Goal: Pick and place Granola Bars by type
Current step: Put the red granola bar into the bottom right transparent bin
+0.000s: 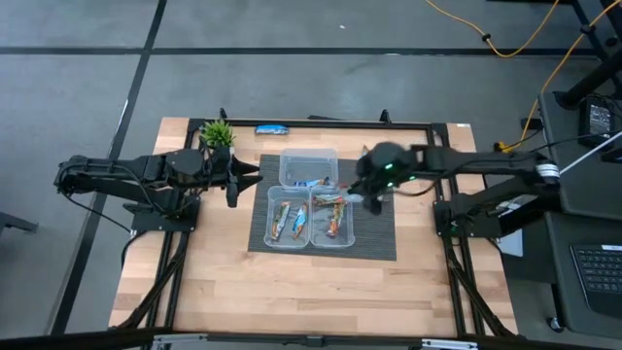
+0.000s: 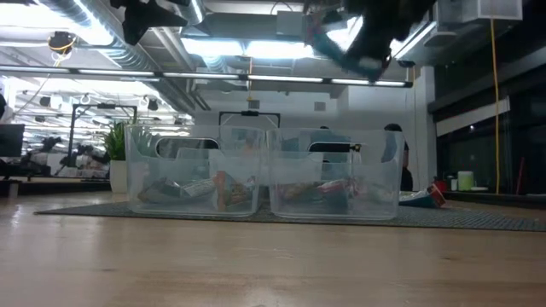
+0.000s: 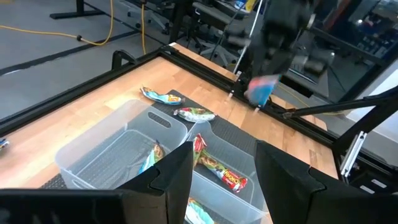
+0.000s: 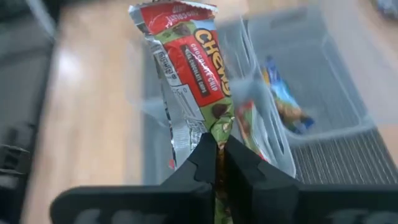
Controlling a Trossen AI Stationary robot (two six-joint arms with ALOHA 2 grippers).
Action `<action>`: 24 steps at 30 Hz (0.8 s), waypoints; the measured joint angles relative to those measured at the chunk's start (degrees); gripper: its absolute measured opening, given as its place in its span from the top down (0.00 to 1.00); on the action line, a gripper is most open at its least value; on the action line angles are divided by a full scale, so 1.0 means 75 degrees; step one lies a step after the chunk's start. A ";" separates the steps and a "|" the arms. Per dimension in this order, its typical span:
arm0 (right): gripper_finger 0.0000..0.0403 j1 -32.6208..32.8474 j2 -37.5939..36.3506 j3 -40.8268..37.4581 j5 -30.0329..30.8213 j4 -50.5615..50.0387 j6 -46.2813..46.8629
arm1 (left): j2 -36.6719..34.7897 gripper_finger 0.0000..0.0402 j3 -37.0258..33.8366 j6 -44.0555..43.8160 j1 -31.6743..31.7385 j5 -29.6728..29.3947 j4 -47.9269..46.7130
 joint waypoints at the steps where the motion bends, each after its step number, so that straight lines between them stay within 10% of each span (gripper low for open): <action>1: 0.95 0.0054 0.0241 0.0000 0.0157 0.0003 -0.0057 | 0.0001 0.59 0.0000 0.0000 0.0002 0.0000 -0.0016; 24: 0.87 0.0163 0.2215 0.0000 0.0330 0.0442 0.1080 | 0.0000 0.59 0.0003 0.0274 0.0000 -0.0006 -0.0036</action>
